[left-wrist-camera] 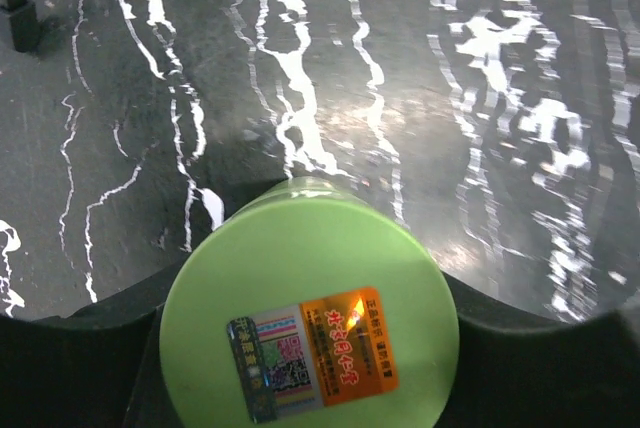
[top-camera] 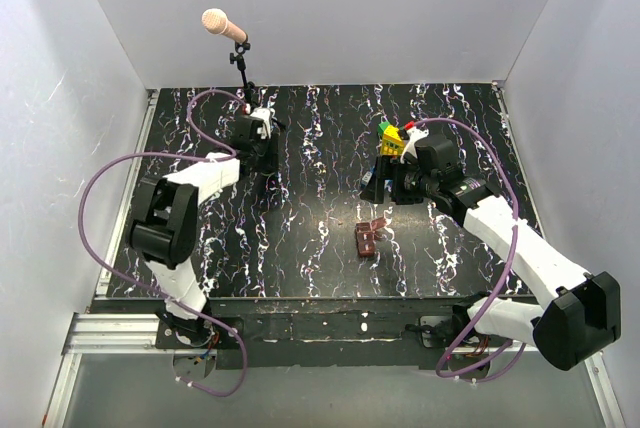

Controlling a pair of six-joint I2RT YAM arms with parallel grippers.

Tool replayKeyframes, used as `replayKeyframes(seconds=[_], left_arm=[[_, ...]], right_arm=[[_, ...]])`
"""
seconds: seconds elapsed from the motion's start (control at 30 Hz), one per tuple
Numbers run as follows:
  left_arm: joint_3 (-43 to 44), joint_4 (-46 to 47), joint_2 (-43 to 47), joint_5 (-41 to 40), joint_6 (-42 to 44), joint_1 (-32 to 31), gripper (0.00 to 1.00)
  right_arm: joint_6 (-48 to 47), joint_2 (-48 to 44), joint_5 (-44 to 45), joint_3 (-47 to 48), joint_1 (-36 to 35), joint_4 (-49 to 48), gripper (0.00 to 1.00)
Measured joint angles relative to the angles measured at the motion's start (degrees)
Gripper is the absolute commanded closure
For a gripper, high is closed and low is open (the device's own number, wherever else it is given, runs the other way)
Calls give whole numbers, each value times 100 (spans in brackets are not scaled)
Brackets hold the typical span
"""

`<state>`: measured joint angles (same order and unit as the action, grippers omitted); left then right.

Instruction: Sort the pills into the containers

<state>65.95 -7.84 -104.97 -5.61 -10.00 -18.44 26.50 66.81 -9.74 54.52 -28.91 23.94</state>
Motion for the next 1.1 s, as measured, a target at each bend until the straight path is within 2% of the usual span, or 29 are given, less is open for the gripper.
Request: replayKeyframes(seconds=[0.3, 0.5, 0.67, 0.77, 0.87, 1.1], left_arm=[[57, -1202, 1624, 1659, 125, 2, 80], [251, -2199, 2520, 3252, 439, 4, 81], [289, -2712, 3220, 4566, 614, 4, 86], [387, -2848, 3456, 5342, 662, -7, 94], [431, -2894, 3580, 5858, 682, -92, 98], [487, -3045, 3460, 6269, 715, -686, 100]], right_arm=[[-354, -90, -791, 70, 2, 15, 2], [-702, -299, -1917, 243, 2, 13, 2], [-852, -350, -2874, 282, 0, -15, 2], [-780, -350, -3427, 282, 0, -168, 2], [-553, -350, -3880, 280, -4, -476, 2], [127, -350, -4535, 262, -74, -1322, 3]])
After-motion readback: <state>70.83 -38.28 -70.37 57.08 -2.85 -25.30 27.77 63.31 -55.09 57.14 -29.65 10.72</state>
